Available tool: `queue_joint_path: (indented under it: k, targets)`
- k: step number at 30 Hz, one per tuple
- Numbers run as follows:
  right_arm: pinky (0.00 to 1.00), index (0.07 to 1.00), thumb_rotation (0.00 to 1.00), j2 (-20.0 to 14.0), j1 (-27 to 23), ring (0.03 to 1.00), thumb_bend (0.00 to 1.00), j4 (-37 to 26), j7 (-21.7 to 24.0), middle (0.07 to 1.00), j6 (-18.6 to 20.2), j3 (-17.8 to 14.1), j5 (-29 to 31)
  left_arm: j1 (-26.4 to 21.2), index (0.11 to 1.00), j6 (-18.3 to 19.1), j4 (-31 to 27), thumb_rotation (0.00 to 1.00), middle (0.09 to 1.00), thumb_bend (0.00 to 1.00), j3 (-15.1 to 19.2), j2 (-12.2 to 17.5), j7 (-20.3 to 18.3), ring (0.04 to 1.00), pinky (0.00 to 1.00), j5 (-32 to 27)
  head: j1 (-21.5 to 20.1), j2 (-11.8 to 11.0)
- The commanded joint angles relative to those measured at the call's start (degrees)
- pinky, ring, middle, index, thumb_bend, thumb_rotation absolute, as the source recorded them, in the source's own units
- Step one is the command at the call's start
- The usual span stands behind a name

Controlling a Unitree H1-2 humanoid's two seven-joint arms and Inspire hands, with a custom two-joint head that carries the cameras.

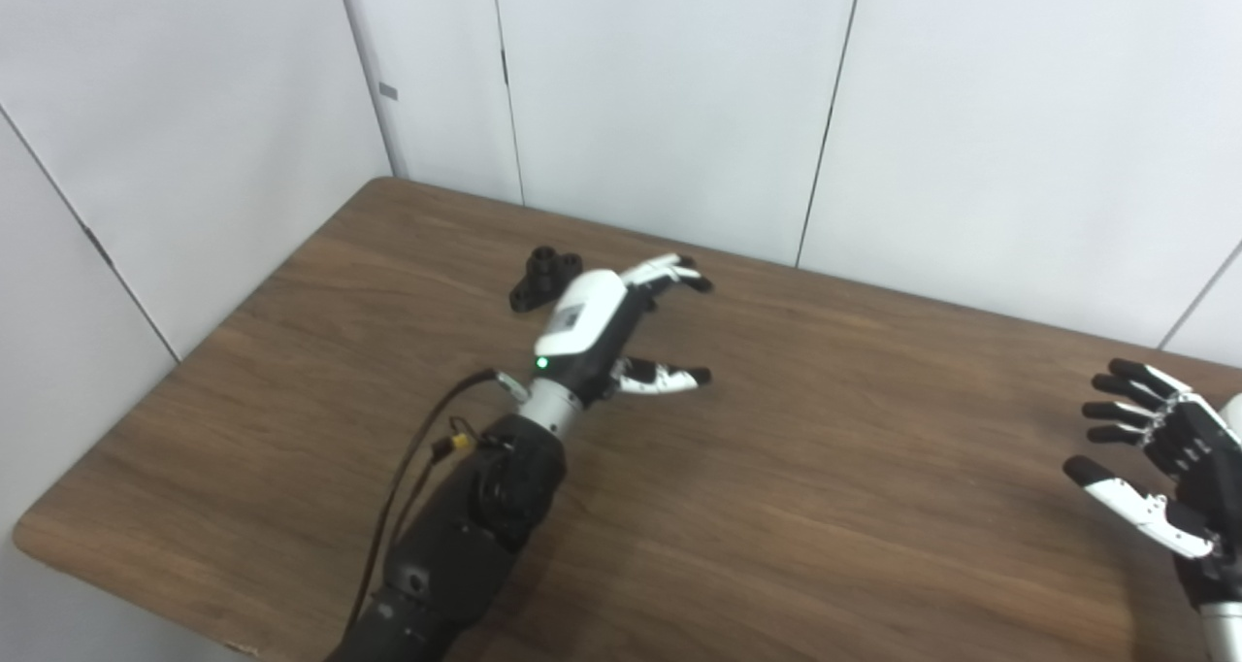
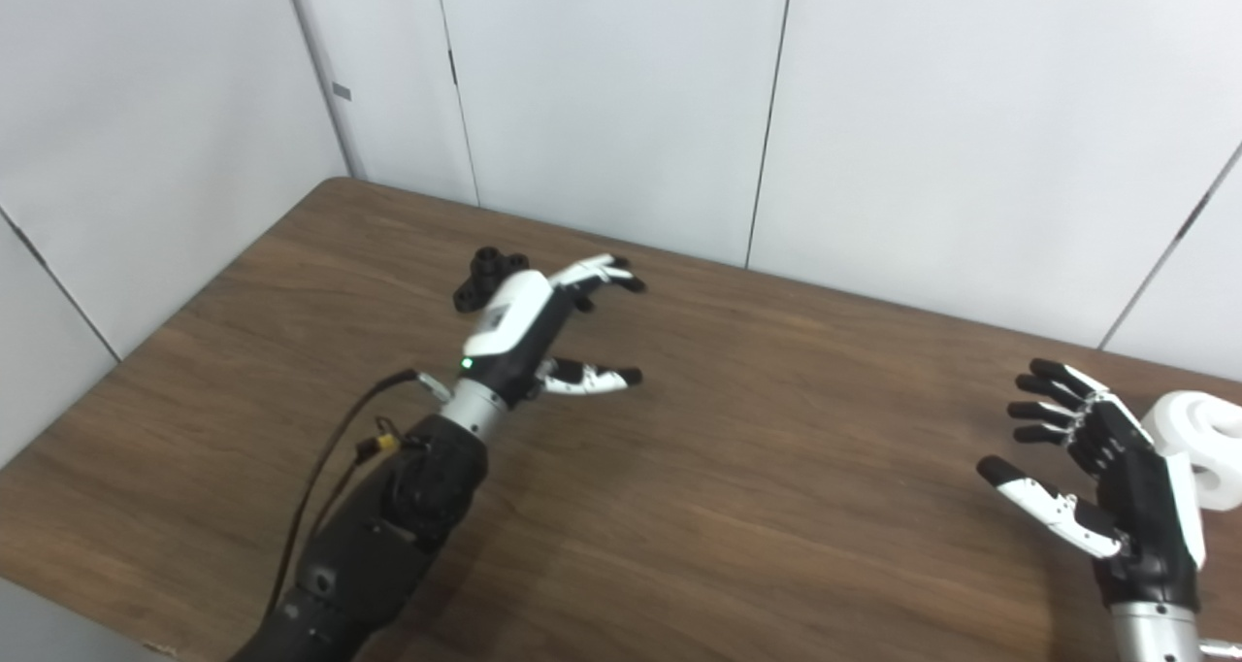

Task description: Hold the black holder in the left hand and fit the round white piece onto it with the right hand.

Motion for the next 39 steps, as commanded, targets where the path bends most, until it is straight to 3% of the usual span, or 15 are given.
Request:
queue_joint_path:
  k: [1,5,8,12,14,16,19,31,39]
  targets:
    - [0.56,0.754,0.37,1.43,6.68,0.656,0.78,6.98,-0.20,0.735,-0.92,0.62,0.24,-3.47,0.738,0.79,-2.50,0.18,0.917,0.80,0.88,1.06,3.27,0.902,0.74,2.31,-0.02,0.01]
    - [0.57,0.754,0.38,1.33,6.72,0.657,0.79,7.01,-0.54,0.736,-0.92,0.66,-0.04,-4.44,0.735,2.91,-3.09,0.22,0.948,0.81,1.58,1.96,5.13,0.947,0.79,4.71,0.15,0.00]
    - [0.56,0.752,0.38,1.33,6.68,0.652,0.80,7.15,-0.49,0.734,-0.92,0.55,0.13,-5.17,0.745,5.80,-4.22,0.24,0.994,0.82,2.35,2.54,5.74,0.994,0.88,6.52,0.20,0.02]
    - [0.55,0.751,0.38,1.26,6.61,0.650,0.79,7.23,-0.48,0.733,-0.92,0.64,0.01,-6.09,0.751,9.64,-4.96,0.26,1.000,0.85,3.16,3.39,6.81,1.000,0.87,9.44,0.22,0.06]
    - [0.56,0.750,0.38,1.24,6.57,0.651,0.80,7.36,-0.47,0.733,-0.92,0.65,0.01,-6.57,0.750,11.43,-4.75,0.25,1.000,0.87,3.59,3.71,7.39,1.000,0.97,10.47,0.22,0.06]
    - [0.56,0.751,0.38,1.27,6.65,0.653,0.80,7.22,-0.38,0.735,-0.92,0.58,0.16,-7.01,0.754,12.30,-3.95,0.23,1.000,0.87,3.95,4.30,8.23,1.000,0.99,10.86,0.12,0.28]
    - [0.57,0.752,0.38,1.23,6.86,0.655,0.79,6.83,-0.51,0.735,-0.92,0.64,-0.03,-7.64,0.771,13.38,-2.72,0.27,1.000,0.86,4.38,5.41,9.08,1.000,1.00,11.16,0.16,0.22]
    - [0.56,0.748,0.37,1.13,6.82,0.646,0.78,6.84,-0.22,0.730,-0.92,0.65,0.18,-9.72,0.775,16.53,1.63,0.28,1.000,0.84,6.38,8.17,8.42,1.000,0.98,7.91,0.31,0.42]
    - [0.57,0.749,0.40,0.98,7.04,0.650,0.78,6.48,-0.49,0.733,-0.92,0.84,-0.30,-10.83,0.785,19.80,4.70,0.34,1.000,0.86,7.08,9.51,6.01,1.000,1.00,4.19,0.26,0.54]
